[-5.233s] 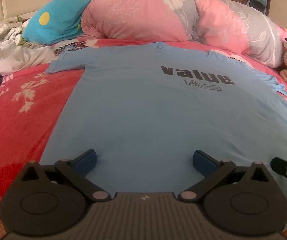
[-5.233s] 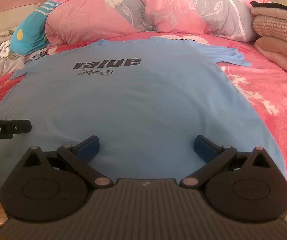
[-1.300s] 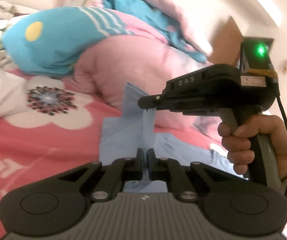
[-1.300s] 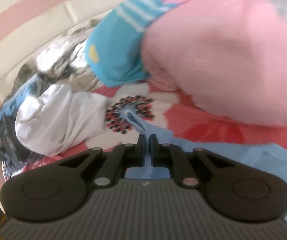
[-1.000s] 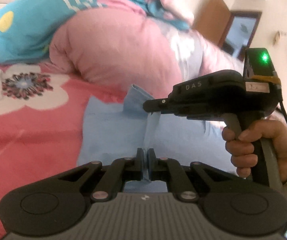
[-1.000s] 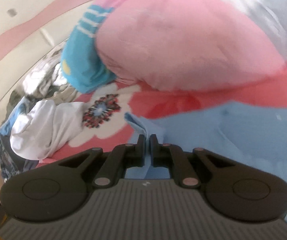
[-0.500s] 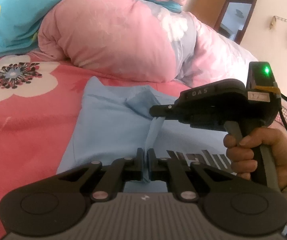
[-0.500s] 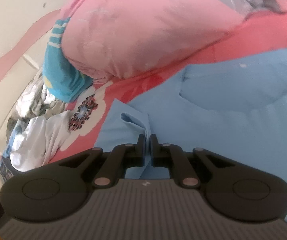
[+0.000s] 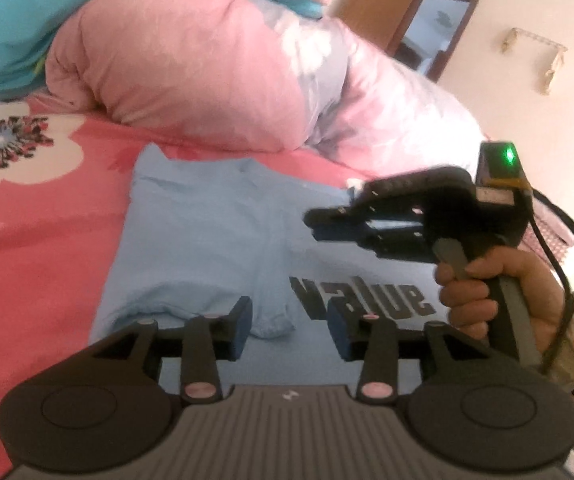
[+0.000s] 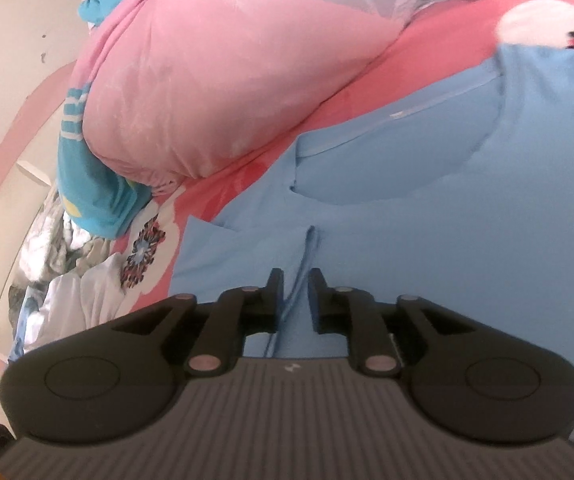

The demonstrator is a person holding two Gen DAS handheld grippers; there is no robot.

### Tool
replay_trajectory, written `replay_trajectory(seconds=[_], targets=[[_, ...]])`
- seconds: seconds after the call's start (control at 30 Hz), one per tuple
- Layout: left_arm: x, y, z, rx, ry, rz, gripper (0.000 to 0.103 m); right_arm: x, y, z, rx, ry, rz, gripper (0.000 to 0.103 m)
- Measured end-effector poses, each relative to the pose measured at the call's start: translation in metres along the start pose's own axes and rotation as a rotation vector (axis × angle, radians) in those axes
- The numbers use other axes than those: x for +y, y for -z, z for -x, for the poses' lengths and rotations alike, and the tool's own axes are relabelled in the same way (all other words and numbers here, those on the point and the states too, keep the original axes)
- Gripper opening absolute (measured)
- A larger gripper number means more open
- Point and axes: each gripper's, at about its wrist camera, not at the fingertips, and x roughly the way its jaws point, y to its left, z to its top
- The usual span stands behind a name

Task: Fold clothes
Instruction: 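Open both grippers to release the folded side onto the shirt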

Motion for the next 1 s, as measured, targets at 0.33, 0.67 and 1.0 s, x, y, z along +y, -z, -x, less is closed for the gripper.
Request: replay_trajectory(seconds=[0.33, 0.67, 1.0], targets=[[0.010, 0.001, 0.025, -0.012, -0.237, -0.150, 0.043, 0.032, 0.042, 0.030, 0.111, -0.038, 0.049, 0.035], [0.023, 0.011, 0.011, 0.038, -0.381, -0.203, 0.044, 0.061, 0.074, 0.019, 0.160, 0.047, 0.174, 0.037], [0.045, 0.004, 0.017, 0.031, -0.444, -0.133, 0.043, 0.068, 0.084, 0.019, 0.137, 0.078, 0.260, 0.000]])
